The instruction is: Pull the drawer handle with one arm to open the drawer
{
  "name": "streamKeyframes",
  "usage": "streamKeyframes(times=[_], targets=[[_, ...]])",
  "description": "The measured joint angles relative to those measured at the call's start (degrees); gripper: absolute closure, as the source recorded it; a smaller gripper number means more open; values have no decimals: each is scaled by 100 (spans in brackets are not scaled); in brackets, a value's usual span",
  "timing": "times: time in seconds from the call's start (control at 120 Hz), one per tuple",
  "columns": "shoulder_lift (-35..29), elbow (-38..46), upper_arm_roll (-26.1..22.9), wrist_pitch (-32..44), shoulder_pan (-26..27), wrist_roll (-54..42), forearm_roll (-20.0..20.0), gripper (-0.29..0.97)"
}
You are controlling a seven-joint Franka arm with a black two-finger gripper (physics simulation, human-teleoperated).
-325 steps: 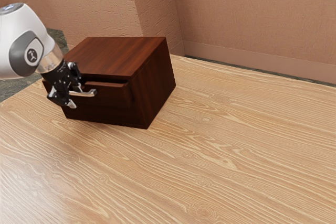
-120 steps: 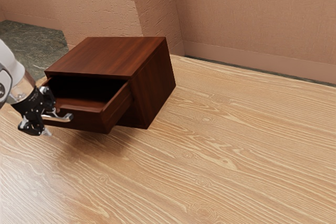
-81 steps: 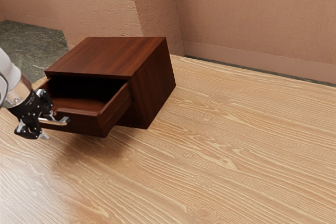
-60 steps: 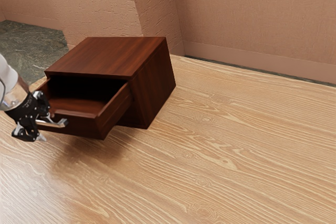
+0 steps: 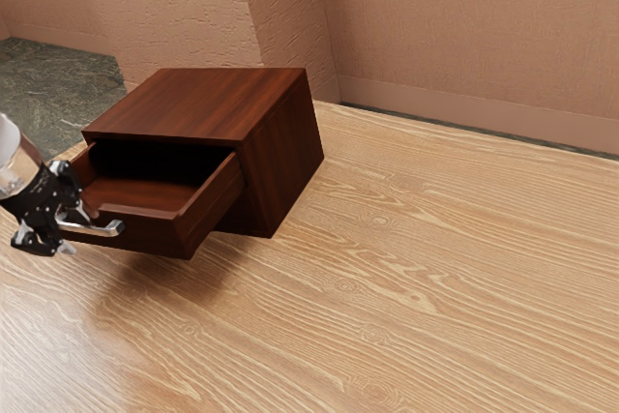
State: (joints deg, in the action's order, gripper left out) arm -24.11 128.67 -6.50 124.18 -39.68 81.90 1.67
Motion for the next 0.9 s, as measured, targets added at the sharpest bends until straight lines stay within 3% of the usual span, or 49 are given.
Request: streamKeyframes(times=[0.208,0.267,0.367,0.433,0.467,0.542,0.667,0.767,0.9], targets=[[-315,-156,-48,-7,38,-13,-57,35],[-434,-566,-83,-183,203,-14,-74,30],[-50,-2672,72,-1494,973,-13,-88,18],[103,-3223,1114,-2240,2161,-14,-78,13],[125,-3294,1400,-2536,2615,-14,-74,12],[151,-3115,1304,-3050,3086,-12,-66,8],[393,-3012,814,-3580,3310,-5,-299,4],[863,-3432,1287,-3840,3702,-1,-432,3],[955,-3399,1318,-4048,3756,-2,-483,2]])
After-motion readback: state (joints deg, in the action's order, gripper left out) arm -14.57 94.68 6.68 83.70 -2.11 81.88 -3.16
